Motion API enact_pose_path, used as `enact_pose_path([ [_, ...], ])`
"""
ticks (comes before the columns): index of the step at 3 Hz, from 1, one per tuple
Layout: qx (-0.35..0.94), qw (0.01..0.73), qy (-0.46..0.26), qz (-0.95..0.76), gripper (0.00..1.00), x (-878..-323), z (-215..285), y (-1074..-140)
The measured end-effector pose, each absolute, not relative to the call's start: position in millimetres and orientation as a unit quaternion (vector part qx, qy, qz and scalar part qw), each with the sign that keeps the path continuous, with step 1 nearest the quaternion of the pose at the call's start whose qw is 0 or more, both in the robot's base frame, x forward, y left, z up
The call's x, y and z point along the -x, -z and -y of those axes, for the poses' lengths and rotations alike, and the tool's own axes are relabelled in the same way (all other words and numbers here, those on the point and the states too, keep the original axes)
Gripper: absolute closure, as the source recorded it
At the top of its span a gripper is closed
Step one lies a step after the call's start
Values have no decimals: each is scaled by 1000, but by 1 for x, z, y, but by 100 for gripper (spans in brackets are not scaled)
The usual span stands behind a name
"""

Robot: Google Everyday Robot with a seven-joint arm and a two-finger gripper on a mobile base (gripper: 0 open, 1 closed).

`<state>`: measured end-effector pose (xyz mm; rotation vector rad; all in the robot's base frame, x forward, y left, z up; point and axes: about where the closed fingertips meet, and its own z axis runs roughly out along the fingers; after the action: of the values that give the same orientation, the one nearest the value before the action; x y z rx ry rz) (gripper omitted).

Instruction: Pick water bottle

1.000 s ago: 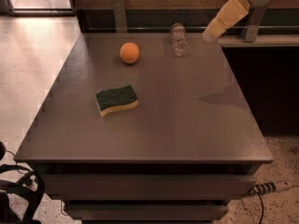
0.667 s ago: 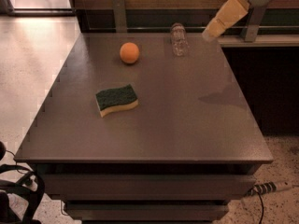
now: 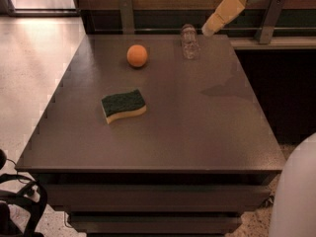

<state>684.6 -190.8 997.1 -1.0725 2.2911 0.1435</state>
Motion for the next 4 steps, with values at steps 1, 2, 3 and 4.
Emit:
enact_pose_path([
  [1,380,284,-55,-879,0,-716,181,-983],
  [2,328,264,-41,-906,0,-734,188,-966],
  [3,297,249,-40,-921,0,-738,194,-952],
  [4,278,250,-60,-925,0,-755,180,-933],
])
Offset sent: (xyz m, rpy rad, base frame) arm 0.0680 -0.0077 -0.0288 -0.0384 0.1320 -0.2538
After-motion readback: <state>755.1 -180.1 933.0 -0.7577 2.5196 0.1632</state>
